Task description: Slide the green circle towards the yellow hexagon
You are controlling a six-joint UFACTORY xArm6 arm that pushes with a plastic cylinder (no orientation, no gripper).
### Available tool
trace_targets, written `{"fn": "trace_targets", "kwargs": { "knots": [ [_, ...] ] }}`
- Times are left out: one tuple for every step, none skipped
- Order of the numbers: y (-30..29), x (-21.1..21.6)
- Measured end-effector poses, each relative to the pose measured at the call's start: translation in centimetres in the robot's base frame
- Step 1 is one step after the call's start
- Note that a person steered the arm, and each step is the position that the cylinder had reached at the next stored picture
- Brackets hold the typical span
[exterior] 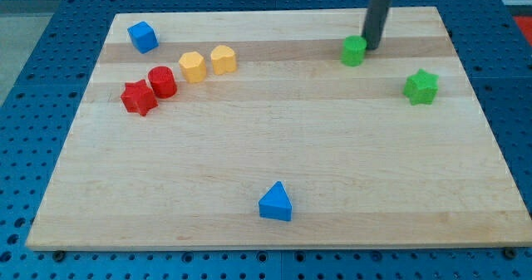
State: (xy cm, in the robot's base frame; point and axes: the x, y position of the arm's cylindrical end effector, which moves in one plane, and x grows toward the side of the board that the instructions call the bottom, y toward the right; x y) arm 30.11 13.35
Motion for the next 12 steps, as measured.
{"fn": "trace_targets", "kwargs": {
  "knots": [
    [-5.2,3.0],
    [-8.7,5.7],
    [-4.6,5.9],
    [-4.3,10.7],
    [-6.2,14.3],
    [-7.6,14.3],
    [-10.4,10.5],
    [-11.6,3.8],
    [-12.4,3.6],
    [-10.8,8.1],
    [-3.5,10.4],
    [-2.9,4.0]
  ]
}}
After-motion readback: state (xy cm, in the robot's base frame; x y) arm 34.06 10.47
